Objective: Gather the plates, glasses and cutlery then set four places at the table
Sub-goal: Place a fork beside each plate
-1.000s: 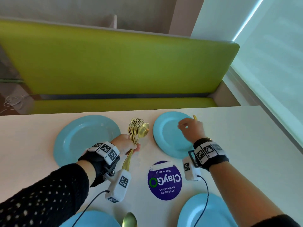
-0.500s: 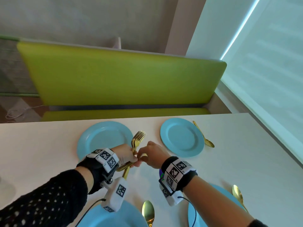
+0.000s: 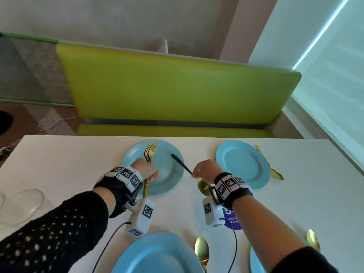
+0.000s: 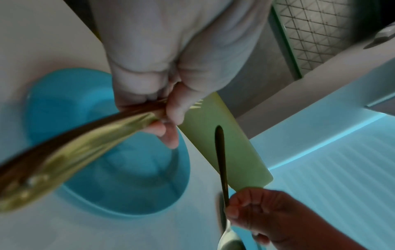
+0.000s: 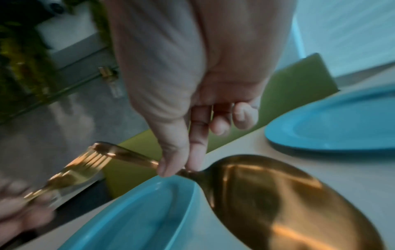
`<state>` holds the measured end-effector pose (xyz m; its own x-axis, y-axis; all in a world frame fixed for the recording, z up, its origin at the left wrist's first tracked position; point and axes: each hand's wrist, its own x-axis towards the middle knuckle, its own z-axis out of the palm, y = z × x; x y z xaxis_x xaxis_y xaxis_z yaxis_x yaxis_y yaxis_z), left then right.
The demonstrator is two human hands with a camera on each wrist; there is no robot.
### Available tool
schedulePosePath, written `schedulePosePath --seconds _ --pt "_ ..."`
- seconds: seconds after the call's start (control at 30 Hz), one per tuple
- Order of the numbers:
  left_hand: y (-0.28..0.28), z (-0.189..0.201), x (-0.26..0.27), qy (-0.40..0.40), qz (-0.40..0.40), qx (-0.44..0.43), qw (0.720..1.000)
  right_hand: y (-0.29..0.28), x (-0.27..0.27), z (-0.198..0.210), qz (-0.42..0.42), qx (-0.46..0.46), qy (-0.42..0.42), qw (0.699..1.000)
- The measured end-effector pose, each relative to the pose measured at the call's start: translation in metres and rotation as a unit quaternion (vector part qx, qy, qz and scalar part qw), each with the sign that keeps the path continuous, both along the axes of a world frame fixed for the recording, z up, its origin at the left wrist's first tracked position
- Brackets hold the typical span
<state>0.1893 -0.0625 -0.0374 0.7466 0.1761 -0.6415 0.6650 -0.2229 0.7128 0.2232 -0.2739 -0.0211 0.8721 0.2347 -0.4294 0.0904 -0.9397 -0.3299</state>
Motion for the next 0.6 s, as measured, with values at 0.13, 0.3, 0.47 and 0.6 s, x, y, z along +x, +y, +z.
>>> schedulePosePath --seconds 0.13,0.3,0.47,0.6 --pt "0.006 -0.005 0.003 0.02 0.05 -0.053 0.997 0.009 0.02 -0.017 -0.011 -0.114 0.027 0.993" --pt "0.002 -0.008 0.005 0.003 0.08 -0.082 0.993 0.018 0.038 -0.042 -0.05 -0.164 0.069 0.983" --pt "-0.002 -0.011 0.008 0.007 0.09 -0.09 0.992 0.023 0.051 -0.058 -0.125 -0.112 0.076 0.983" --pt "-0.005 -0.011 0.01 0.007 0.09 -0.094 0.992 0.023 0.055 -0.064 -0.204 0.024 0.107 0.973"
